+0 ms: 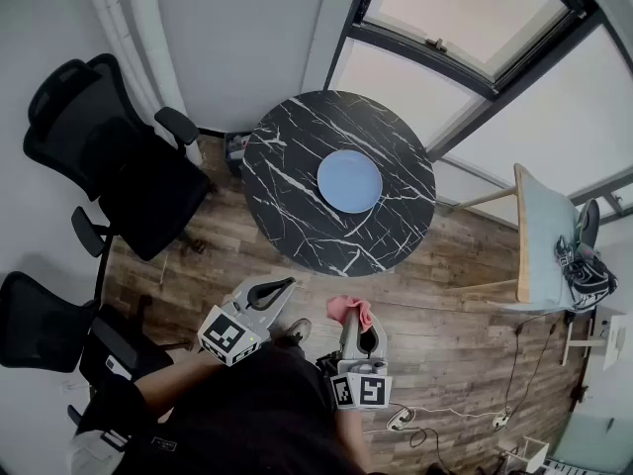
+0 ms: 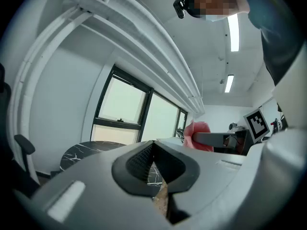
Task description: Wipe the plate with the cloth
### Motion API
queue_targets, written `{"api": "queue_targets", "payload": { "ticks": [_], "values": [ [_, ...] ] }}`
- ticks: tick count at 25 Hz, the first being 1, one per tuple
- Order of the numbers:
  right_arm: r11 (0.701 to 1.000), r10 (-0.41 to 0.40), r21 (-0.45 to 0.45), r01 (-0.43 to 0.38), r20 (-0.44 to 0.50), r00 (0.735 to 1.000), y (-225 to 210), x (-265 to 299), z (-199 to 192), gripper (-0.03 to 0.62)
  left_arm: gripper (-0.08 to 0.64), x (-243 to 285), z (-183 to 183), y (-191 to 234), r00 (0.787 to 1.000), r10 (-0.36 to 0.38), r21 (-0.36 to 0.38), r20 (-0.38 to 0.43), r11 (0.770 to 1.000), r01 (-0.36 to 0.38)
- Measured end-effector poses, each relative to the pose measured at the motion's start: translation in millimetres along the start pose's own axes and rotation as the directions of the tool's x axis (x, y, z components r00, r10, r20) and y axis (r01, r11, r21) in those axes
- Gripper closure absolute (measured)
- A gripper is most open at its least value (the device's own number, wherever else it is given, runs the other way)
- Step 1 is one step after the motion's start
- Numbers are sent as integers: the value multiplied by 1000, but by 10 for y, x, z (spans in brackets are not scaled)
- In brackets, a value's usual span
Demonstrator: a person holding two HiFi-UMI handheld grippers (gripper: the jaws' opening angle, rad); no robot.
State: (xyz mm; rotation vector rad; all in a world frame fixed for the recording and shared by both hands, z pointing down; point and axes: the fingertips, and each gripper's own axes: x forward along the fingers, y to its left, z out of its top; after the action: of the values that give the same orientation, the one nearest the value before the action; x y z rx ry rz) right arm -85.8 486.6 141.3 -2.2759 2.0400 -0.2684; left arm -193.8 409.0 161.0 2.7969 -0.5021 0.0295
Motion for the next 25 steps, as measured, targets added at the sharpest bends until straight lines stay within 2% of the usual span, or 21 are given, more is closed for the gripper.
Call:
{"api": "queue_targets", "payload": {
  "ticks": [4,10,18,25],
  "values": [
    [1000,0,-3,0,-5,1000,24,7,-21,580,558,1,-51,27,1000,-8,20,10,1000,8],
    [1000,15,-17,-15,-9,1000,107,32,-25,580,558,-40,-84,59,1000,-17,2,0,1000,17],
    [1000,-11,-2,11,20,1000,256,94,52,580,558,-149,-54,219,1000,-28,-9,7,1000,28],
    [998,-37,-54,38,21,999,457,201,27,579,557,-284,-137,423,999,-52,-21,-7,998,52]
  ]
}}
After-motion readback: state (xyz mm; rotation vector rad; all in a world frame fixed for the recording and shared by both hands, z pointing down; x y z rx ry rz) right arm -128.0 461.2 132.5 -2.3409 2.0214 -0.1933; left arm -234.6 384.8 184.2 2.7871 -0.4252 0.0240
